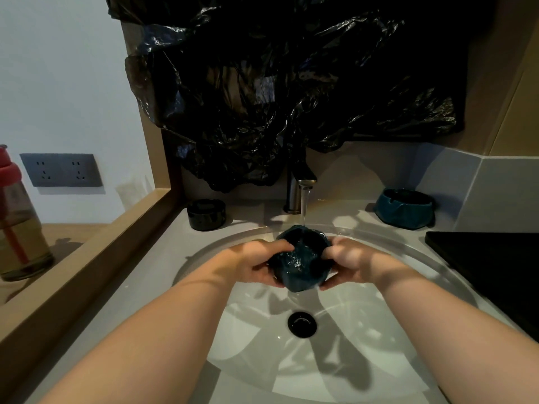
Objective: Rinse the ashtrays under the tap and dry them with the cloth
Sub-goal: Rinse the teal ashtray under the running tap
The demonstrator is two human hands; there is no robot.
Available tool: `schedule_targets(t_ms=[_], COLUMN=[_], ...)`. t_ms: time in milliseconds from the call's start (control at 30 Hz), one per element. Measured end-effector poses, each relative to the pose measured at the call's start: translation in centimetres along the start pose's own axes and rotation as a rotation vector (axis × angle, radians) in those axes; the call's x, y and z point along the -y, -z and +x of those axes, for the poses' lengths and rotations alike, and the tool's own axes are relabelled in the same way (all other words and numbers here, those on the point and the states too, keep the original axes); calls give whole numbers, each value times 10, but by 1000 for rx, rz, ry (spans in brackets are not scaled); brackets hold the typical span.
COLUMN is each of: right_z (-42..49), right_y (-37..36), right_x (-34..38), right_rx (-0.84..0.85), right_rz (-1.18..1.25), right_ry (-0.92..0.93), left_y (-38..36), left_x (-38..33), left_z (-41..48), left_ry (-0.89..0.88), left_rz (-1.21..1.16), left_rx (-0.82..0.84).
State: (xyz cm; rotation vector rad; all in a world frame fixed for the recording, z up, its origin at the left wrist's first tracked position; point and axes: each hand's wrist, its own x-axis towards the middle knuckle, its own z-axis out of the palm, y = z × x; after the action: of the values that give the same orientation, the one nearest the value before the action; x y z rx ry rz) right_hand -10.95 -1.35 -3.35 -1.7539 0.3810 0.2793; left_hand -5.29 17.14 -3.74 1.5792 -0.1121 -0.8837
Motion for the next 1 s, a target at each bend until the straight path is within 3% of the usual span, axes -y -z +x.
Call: schedule_targets(t_ms=[167,267,433,567,667,833,1000], right_z=[-9,-7,-5,-25,-34,-6,-3], right_y=[8,4,7,9,10,25,28], right_x=[16,19,28,66,100,122,96], right_rx=[-241,-293,-306,-546,-637,-665,-723], right_rz=[-433,-334,-218,-239,-580,-1251,-1309], right_ry=[230,279,269,535,672,664,684], left_y=[-13,-12,-13,-14,-15,-16,-21], left_x=[2,1,-2,-5,-6,-5,-5], left_z=[0,5,9,5,3,-4,-6], left_ry=[-57,-247,-524,-610,-641,-675,-712], left_rz=[92,121,407,627,700,809,916], left_rx=[39,-29,-300,-468,-503,-483,-449])
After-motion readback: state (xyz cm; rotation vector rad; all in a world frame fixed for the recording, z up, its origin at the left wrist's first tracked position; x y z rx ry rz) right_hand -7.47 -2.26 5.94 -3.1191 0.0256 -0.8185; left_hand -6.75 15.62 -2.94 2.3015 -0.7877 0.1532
